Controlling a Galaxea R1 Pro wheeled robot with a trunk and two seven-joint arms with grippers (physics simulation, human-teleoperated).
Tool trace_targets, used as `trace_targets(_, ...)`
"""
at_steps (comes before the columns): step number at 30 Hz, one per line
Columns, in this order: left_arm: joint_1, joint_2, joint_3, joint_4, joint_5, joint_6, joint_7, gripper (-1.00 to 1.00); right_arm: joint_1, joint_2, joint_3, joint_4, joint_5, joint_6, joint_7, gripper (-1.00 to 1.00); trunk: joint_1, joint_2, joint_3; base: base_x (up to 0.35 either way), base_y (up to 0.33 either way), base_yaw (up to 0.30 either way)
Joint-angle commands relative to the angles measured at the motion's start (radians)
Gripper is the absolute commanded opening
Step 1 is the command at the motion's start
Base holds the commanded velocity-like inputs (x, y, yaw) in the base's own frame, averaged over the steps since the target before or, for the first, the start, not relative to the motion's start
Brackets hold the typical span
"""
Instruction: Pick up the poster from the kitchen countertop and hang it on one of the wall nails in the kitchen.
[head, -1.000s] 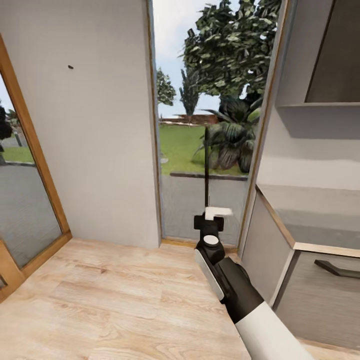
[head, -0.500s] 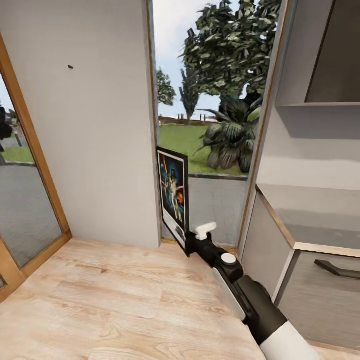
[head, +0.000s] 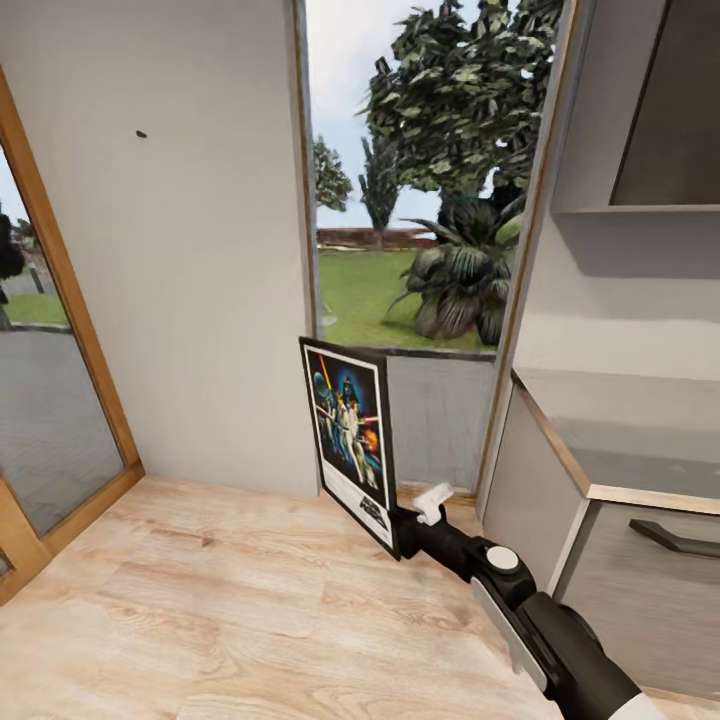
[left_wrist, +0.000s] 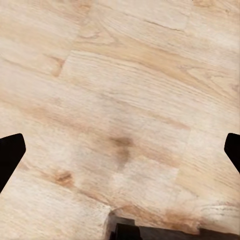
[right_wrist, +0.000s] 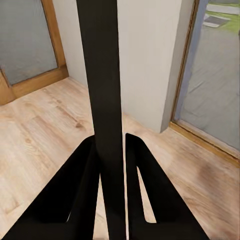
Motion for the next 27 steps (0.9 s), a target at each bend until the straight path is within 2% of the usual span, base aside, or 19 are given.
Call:
trace_targets(1, 0.0, 0.0, 0.003, -0.001, 0.0, -0.001, -0.007, 1.0, 0.0, -0.002, 0.0, -0.001, -0.012, 0.007, 0.005, -1.0, 0.0, -0.001, -0.001, 0.0, 0.0, 0.0)
trace_targets(4, 0.0, 0.001, 0.003, -0.002, 0.0, -0.001, -0.008, 1.0, 0.006, -0.006, -0.017, -0.001, -0.014, 0.006, 0.008, -1.0, 0.0, -0.001, -0.001, 0.0, 0.0, 0.0)
trace_targets(5, 0.0, 0.002, 0.002, -0.002, 0.0, -0.001, -0.009, 1.0, 0.017, -0.009, -0.056, -0.001, -0.015, 0.007, 0.01, -1.0, 0.0, -0.001, -0.001, 0.0, 0.0, 0.0)
trace_targets(9, 0.0, 0.002, 0.002, -0.002, 0.0, 0.0, -0.009, 1.0, 0.019, -0.011, -0.068, -0.001, -0.015, 0.008, 0.011, -1.0, 0.0, -0.001, -0.001, 0.0, 0.0, 0.0)
trace_targets(11, 0.0, 0.002, 0.002, -0.002, 0.0, 0.0, -0.009, 1.0, 0.019, -0.011, -0.094, -0.001, -0.015, 0.008, 0.011, -1.0, 0.0, -0.001, -0.001, 0.0, 0.0, 0.0)
trace_targets(16, 0.0, 0.002, 0.0, -0.002, 0.0, 0.0, -0.01, 1.0, 0.024, -0.01, -0.15, -0.001, -0.016, 0.009, 0.04, -1.0, -0.019, 0.034, 0.015, 0.0, 0.0, 0.0)
trace_targets(27, 0.0, 0.002, -0.002, -0.002, 0.0, 0.001, -0.009, 1.0, 0.03, -0.011, -0.168, -0.001, -0.014, 0.011, 0.079, -1.0, -0.061, 0.111, 0.049, 0.0, 0.0, 0.0)
